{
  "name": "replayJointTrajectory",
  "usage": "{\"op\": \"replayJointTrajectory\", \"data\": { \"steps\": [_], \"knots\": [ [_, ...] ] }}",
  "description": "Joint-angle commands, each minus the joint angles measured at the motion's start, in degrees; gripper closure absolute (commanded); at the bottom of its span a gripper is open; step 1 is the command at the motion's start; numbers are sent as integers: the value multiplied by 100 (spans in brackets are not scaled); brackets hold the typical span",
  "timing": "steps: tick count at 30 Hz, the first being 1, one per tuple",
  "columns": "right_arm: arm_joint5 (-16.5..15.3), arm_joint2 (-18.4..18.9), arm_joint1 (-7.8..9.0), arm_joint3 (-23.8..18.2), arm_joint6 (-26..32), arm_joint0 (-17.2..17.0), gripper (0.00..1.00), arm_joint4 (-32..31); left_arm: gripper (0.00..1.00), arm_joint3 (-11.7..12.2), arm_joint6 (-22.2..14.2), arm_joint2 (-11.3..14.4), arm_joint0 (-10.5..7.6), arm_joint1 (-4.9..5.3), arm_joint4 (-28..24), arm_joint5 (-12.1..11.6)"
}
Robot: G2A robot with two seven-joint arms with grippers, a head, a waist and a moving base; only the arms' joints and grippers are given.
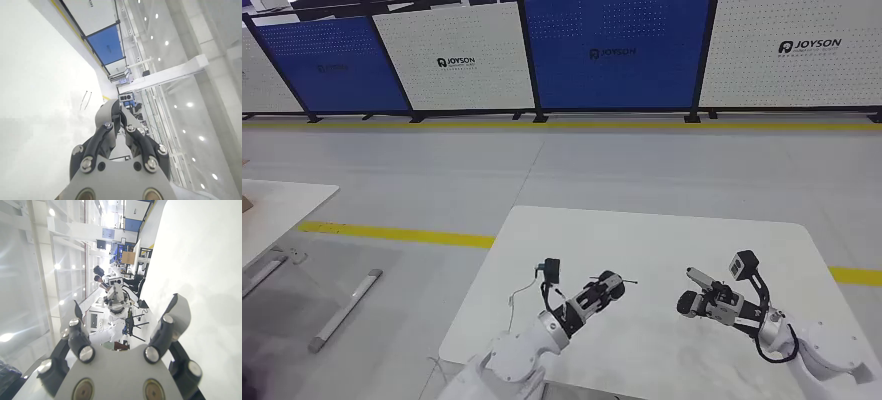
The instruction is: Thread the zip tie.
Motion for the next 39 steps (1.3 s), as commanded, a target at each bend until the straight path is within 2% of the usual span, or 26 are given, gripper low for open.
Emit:
{"op": "replayJointTrajectory", "data": {
  "steps": [1,8,12,15,18,22,27,31,34,39],
  "knots": [
    [0,0,0,0,0,0,0,0,100,-258,0,-51,50,6,-71,-98],
    [0,0,0,0,0,0,0,0,100,-1122,-13,-334,218,37,-245,-393],
    [0,0,0,0,0,0,0,0,100,-1592,51,-564,387,55,-393,-597],
    [0,0,0,0,0,0,0,0,100,-1807,7,-677,531,72,-390,-658],
    [0,0,0,0,0,0,0,0,100,-1839,-48,-724,599,82,-362,-625],
    [0,0,0,0,0,0,0,0,100,-1600,14,-636,519,70,-263,-396],
    [0,0,0,0,0,0,0,0,100,-883,193,-108,136,1,185,-80],
    [0,0,0,0,0,0,0,0,100,-301,430,198,-103,-63,287,21],
    [0,0,0,0,0,0,0,0,100,106,492,340,-194,-95,290,32],
    [0,0,0,0,0,0,0,0,100,554,549,522,-278,-125,487,122]
  ]
}}
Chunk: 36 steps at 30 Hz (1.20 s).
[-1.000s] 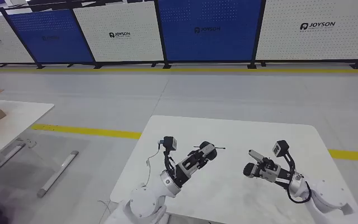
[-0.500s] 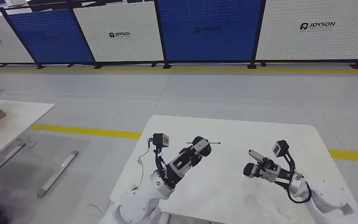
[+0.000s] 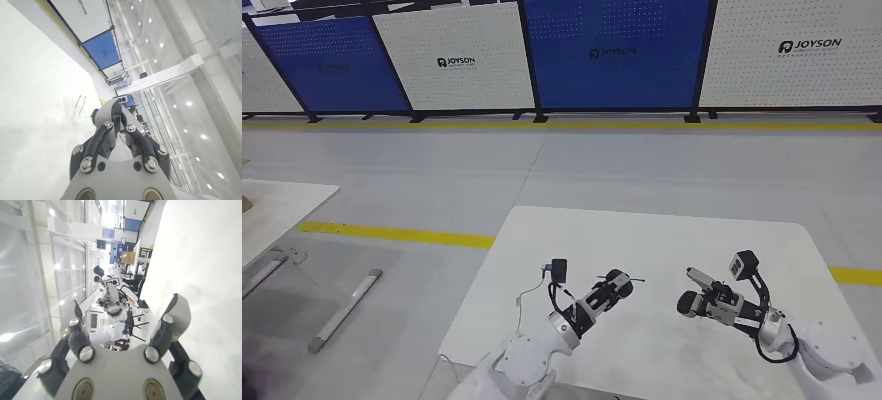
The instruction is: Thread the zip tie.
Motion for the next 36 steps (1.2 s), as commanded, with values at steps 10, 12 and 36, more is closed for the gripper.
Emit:
{"op": "replayJointTrajectory", "data": {
  "steps": [10,12,36],
  "knots": [
    [0,0,0,0,0,0,0,0,100,270,65,159,-53,-20,298,234],
    [0,0,0,0,0,0,0,0,100,270,65,159,-53,-20,298,234],
    [1372,3,201,-556,1386,1478,0,-3560,100,270,65,159,-53,-20,298,234]
  ]
}}
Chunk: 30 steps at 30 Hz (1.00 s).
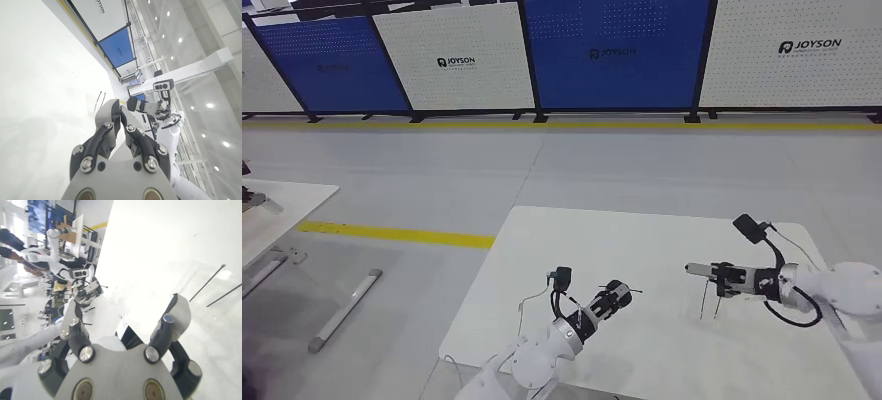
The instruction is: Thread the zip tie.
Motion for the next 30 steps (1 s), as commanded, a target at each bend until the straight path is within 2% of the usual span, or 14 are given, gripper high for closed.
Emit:
{"op": "replayJointTrajectory", "data": {
  "steps": [1,9,12,13,17,20,25,26,30],
  "knots": [
    [-12,0,-1,1,5,2,0,5,100,0,0,0,0,0,0,0],
    [-12,0,-1,1,5,2,0,5,100,0,0,0,0,0,0,0],
    [-56,-169,12,-204,-32,-36,0,-644,100,0,0,0,0,0,0,0],
    [105,-205,15,-218,-20,13,0,-872,100,0,0,0,0,0,0,0],
    [1078,-520,-38,-401,145,279,0,-1563,100,0,0,0,0,0,0,0],
    [1143,-698,-126,-49,52,490,0,-1828,100,0,0,0,0,0,0,0],
    [1143,-1157,-404,675,236,907,0,-1882,100,0,0,0,0,0,0,0],
    [1143,-1278,-440,760,396,981,0,-1968,100,0,0,0,0,0,0,0],
    [1143,-1278,-440,760,396,981,0,-1968,100,0,0,0,0,0,0,0]
  ]
}}
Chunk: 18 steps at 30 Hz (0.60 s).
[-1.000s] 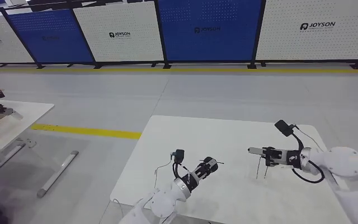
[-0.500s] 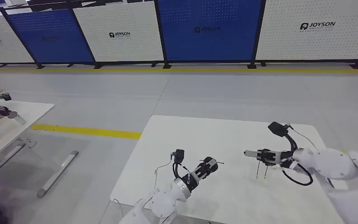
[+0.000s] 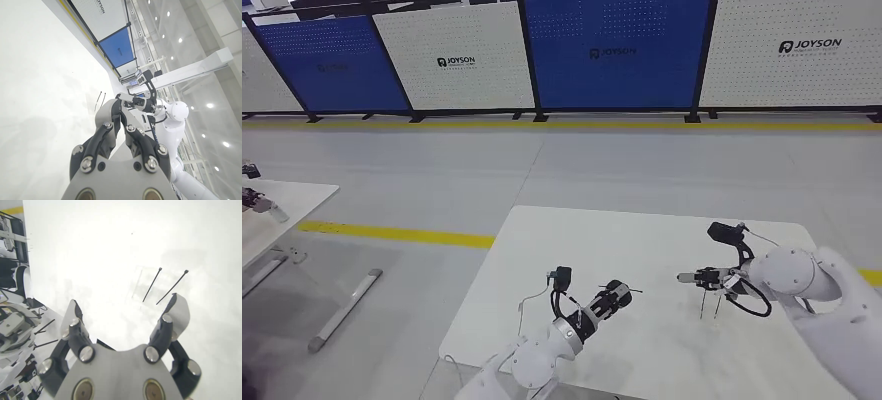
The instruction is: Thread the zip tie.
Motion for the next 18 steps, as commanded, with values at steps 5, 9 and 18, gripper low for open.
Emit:
{"op": "replayJointTrajectory", "data": {
  "steps": [5,9,18],
  "knots": [
    [0,15,2,-6,-16,-5,0,6,100,0,0,0,0,0,0,0],
    [0,15,2,-6,-16,-5,0,6,100,0,0,0,0,0,0,0],
    [-663,-364,-62,218,672,295,0,-620,100,0,0,0,0,0,0,0]
  ]
}}
